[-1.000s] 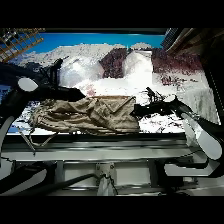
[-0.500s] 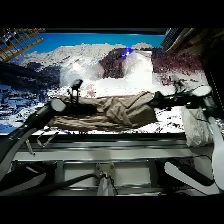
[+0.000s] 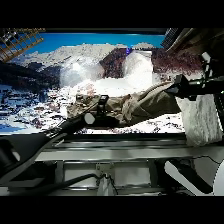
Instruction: Fold the clothes and pants, and hang the long-sleeved shirts on hangers.
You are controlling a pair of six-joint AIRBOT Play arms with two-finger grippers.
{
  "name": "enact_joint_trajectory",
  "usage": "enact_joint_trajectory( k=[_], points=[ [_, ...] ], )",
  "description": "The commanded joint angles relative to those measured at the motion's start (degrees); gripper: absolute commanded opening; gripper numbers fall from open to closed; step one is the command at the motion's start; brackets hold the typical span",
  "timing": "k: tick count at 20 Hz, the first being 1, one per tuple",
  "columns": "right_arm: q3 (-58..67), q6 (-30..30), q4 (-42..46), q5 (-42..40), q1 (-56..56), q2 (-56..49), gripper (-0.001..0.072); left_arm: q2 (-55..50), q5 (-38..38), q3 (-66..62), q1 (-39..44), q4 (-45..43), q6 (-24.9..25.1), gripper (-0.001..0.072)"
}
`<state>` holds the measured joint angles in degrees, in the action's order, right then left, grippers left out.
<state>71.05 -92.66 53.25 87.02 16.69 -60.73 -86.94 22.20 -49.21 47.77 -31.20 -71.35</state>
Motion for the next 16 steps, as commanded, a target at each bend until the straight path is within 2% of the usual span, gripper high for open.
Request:
enact_joint_trajectory(
  k=[1,5,10,12,16],
  points=[
    [5.09,-3.15,2.49,4.04,0.11,0.24,0.002,-5.09,-2.6,-6.21,4.2,1.36,0.15,0.0013],
    [6.34,-3.91,2.75,6.21,0.11,0.26,0.002,-9.31,-3.1,-11.65,5.07,3.41,0.17,0.0013],
    [6.34,-3.98,4.04,5.73,0.11,0.24,0.002,-10.75,-1.22,-12.46,5.01,3.13,0.22,0.0014],
    [6.34,-3.98,4.17,5.27,0.11,0.24,0.002,-9.84,4.61,-12.46,3.43,1.16,0.22,0.0014],
    [6.34,-5.55,4.04,4.46,-0.13,0.22,0.002,-1.46,16.17,-11.91,-4.94,-12.92,0.2,0.0014]
  ],
)
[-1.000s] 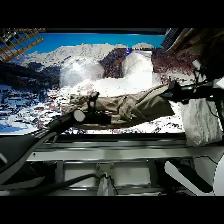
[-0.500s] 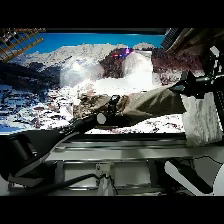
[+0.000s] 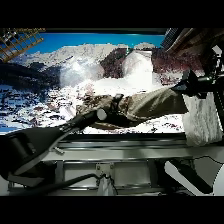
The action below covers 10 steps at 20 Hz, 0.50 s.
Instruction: Fold the clothes and pants, and hang the long-sleeved shirts on hangers.
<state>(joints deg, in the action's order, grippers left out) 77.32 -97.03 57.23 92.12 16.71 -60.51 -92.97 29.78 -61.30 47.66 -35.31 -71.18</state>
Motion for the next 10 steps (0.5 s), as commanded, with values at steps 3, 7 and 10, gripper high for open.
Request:
enact_joint_trajectory(
  k=[3,7,10],
  points=[
    [0.07,-1.31,-0.04,-0.72,-3.23,0.0,0.002,12.81,18.27,0.37,-15.04,-11.23,0.04,0.0014],
    [0.07,-3.21,-0.31,-4.55,-12.04,0.0,0.002,20.41,26.21,0.68,-25.86,-12.87,1.07,0.0014],
    [0.07,-6.38,-0.24,-10.19,-20.41,-0.37,0.002,26.12,29.94,3.5,-33.9,-13.05,0.61,0.0014]
  ],
)
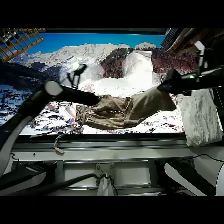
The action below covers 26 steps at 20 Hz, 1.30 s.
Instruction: Fold the clothes and pants, and hang the long-sleeved shirts on hangers.
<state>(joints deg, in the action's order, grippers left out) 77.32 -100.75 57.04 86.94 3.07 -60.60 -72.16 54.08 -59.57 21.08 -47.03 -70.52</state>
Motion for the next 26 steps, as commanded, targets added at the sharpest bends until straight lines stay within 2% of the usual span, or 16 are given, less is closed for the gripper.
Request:
enact_joint_trajectory(
  k=[1,5,8,13,15,16,18,19,21,24,26],
  points=[
    [0.07,-3.06,-0.04,-6.49,-9.42,-0.81,0.002,7.98,6.23,3.37,-10.12,-1.22,-0.02,0.0014],
    [0.07,-3.32,-0.13,-12.61,-20.44,-5.35,0.002,18.4,7.28,9.77,-20.13,-0.96,-0.15,0.0014],
    [0.07,-2.4,-0.39,-18.53,-28.33,-10.58,0.0021,24.15,7.34,13.49,-24.61,-0.98,-0.24,0.0014],
    [0.07,2.6,-5.53,-27.56,-37.48,-21.0,0.0022,27.21,8.35,15.5,-25.94,-0.98,-0.24,0.0014],
    [1.51,6.71,-9.2,-31.12,-39.93,-26.51,0.0033,27.21,8.33,15.5,-25.94,-0.98,-0.24,0.0014],
    [3.5,8.85,-11.37,-31.41,-40.85,-29.66,0.009,27.21,8.33,15.5,-25.94,-0.98,-0.24,0.0014],
    [8.96,11.08,-14.53,-31.3,-42.58,-35.87,0.0459,27.21,8.28,15.5,-25.94,-0.98,-0.24,0.0014],
    [11.47,11.5,-14.78,-30.86,-43.06,-37.75,0.0484,27.21,8.28,15.5,-25.94,-0.98,-0.26,0.0014],
    [13.42,11.5,-13.57,-30.49,-42.84,-37.81,0.0483,27.21,8.31,15.5,-25.94,-1.01,-0.26,0.0014],
    [14.19,10.14,-3.74,-24.22,-40.06,-35.26,0.0478,27.19,8.17,15.52,-25.94,-1.03,-0.24,0.0014],
    [14.16,8.26,5.18,-17.73,-37.13,-32.79,0.0437,26.95,7.39,15.58,-25.94,-1.03,-0.22,0.0014]
  ],
)
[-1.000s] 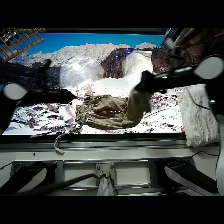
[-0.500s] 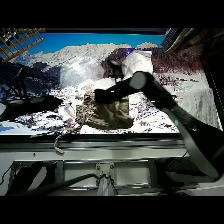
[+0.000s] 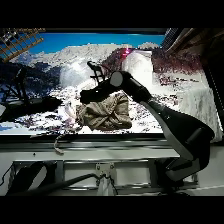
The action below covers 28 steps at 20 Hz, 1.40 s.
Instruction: Fold the clothes and pants, and hang the long-sleeved shirts on hangers.
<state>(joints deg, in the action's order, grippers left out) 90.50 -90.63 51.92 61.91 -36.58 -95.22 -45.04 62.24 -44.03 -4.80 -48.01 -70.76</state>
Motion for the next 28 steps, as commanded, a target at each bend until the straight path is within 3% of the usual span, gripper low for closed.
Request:
enact_joint_trajectory(
  k=[1,4,7,9,11,12,14,15,23,25,26,27,28],
  points=[
    [0.9,-3.34,15.93,10.14,4.04,3.34,0.0426,-0.48,-1.2,0.07,-0.07,-0.04,0.02,0.0014],
    [-2.84,-8.68,29.24,12.2,10.05,8.83,0.0427,-1.79,-1.57,0.07,-0.07,0.0,0.02,0.0015],
    [-12.48,-9.14,29.9,8.46,18.95,15.17,0.0429,-2.19,-1.73,0.07,-0.07,-0.02,0.04,0.0026],
    [-20.41,-4.2,23.67,6.54,24.37,17.73,0.0445,-2.19,-2.29,0.07,-0.07,0.0,0.04,0.0027],
    [-28.35,3.13,11.45,4.98,28.94,17.9,0.0533,-2.19,-3.17,0.07,0.0,0.0,0.02,0.0028],
    [-32.17,6.29,6.01,2.32,30.38,17.9,0.0536,-2.19,-3.34,0.07,0.0,0.0,0.02,0.0083],
    [-38.73,11.82,-2.69,-3.89,32.02,17.88,0.0541,-2.19,-3.32,0.07,0.0,0.02,0.02,0.0311],
    [-41.11,14.16,-5.38,-6.27,32.06,17.75,0.0541,-2.19,-3.32,0.07,0.0,0.0,0.02,0.0369],
    [-43.23,19.96,-14.03,-9.73,26.86,10.75,0.0519,-2.19,-4.22,0.07,0.0,0.02,0.0,0.0368],
    [-43.23,22.27,-18.58,-11.98,24.33,9.66,0.0419,-2.19,-4.48,0.07,0.0,0.02,0.0,0.0368],
    [-43.23,22.86,-20.44,-13.51,23.17,9.49,0.0323,-2.19,-4.61,0.07,0.0,0.0,0.0,0.0368],
    [-43.06,22.8,-21.42,-14.75,22.29,9.49,0.0138,-2.21,-4.7,0.07,0.0,0.0,0.02,0.0368],
    [-42.53,22.71,-21.68,-14.8,22.14,9.51,0.0017,-2.21,-4.83,0.07,0.0,0.0,0.02,0.0368]
  ],
)
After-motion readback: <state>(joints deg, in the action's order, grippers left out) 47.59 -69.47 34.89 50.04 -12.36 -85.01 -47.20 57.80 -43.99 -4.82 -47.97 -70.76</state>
